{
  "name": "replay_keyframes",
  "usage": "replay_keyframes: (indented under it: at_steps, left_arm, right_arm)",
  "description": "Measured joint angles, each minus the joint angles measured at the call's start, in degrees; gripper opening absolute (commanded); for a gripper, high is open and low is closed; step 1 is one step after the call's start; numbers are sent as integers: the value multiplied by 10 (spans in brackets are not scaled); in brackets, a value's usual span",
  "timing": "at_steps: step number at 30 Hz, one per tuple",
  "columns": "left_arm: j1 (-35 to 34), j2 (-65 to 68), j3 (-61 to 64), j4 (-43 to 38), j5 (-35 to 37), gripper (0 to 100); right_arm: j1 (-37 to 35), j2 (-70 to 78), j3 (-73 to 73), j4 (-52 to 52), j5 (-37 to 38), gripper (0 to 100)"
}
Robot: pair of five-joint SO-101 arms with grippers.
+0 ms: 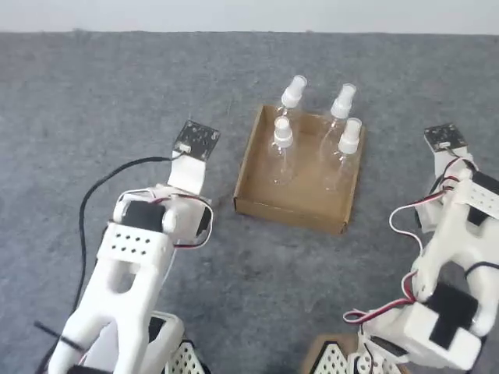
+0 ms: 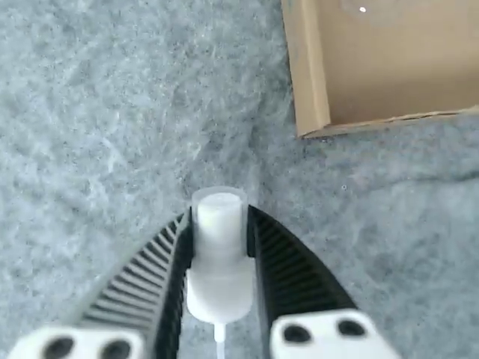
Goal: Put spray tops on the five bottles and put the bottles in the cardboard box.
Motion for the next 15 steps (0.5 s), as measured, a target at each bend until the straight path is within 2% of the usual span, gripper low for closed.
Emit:
replay_keyframes:
  at_steps: [6,15]
  left_arm:
    - [0,-2,4,-4,-4,12]
    - [0,-2,4,-4,-4,12]
  right_arm:
    - [0,22,0,0,0,299]
    - [-33,22,-28,6,-6,240]
